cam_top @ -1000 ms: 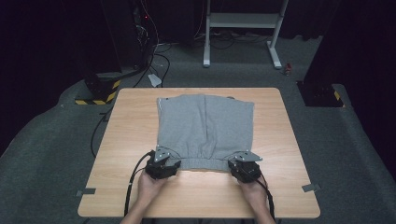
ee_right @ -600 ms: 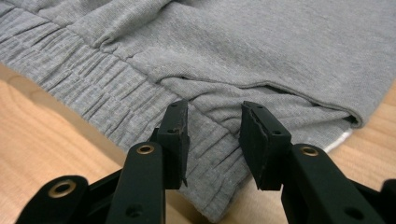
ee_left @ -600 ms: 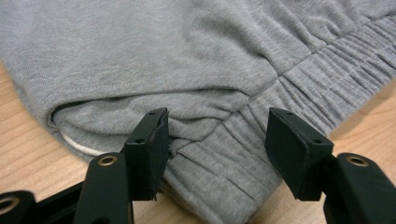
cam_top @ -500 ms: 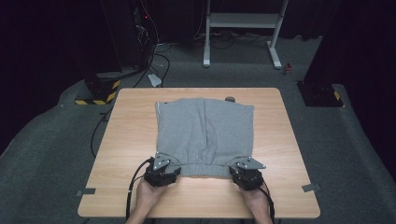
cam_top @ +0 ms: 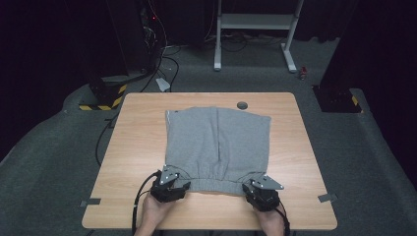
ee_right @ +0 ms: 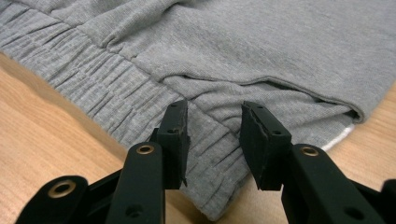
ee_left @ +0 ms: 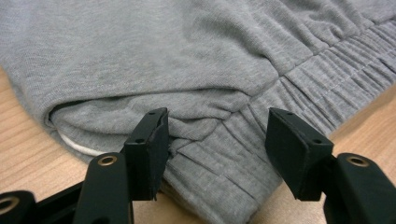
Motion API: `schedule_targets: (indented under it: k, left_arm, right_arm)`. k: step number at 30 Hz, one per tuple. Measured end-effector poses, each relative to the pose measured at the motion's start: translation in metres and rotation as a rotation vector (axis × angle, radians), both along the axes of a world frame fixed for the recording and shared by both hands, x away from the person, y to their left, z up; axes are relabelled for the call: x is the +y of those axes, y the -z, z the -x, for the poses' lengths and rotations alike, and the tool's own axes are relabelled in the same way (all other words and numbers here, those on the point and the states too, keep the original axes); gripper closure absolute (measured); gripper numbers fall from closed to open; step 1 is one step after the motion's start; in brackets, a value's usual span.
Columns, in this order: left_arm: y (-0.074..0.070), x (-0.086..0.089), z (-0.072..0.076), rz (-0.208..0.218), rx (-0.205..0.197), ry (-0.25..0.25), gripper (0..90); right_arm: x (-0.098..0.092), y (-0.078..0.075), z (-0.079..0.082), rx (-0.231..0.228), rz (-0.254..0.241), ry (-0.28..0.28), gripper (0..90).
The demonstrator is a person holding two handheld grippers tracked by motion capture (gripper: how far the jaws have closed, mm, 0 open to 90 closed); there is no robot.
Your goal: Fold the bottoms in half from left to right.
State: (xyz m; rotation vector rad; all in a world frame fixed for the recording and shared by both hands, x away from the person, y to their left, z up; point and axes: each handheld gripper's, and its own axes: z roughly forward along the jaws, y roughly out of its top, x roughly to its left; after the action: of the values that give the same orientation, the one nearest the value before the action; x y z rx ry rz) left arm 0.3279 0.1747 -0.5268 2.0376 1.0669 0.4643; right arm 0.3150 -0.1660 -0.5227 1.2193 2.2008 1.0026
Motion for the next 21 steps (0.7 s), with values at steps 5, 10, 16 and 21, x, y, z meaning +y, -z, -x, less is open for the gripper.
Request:
schedule_targets:
  k: [5, 10, 16, 21]
  left_arm:
    - [0.000, -0.001, 0.005, 0.004, 0.002, 0.002, 39.7]
    - [0.000, -0.001, 0.010, 0.002, 0.001, 0.009, 39.7]
    - [0.000, -0.003, 0.021, 0.008, 0.006, 0.005, 39.8]
    - [0.000, -0.004, 0.027, 0.008, 0.004, 0.007, 39.8]
  right_arm:
    - [-0.001, 0.000, 0.006, -0.001, 0.000, 0.001, 61.7]
    - [-0.001, 0.000, 0.012, 0.002, 0.004, 0.001, 61.6]
    - [-0.004, -0.001, 0.020, 0.004, 0.010, -0.013, 61.6]
    - [-0.006, -0.001, 0.024, 0.008, 0.015, -0.022, 61.6]
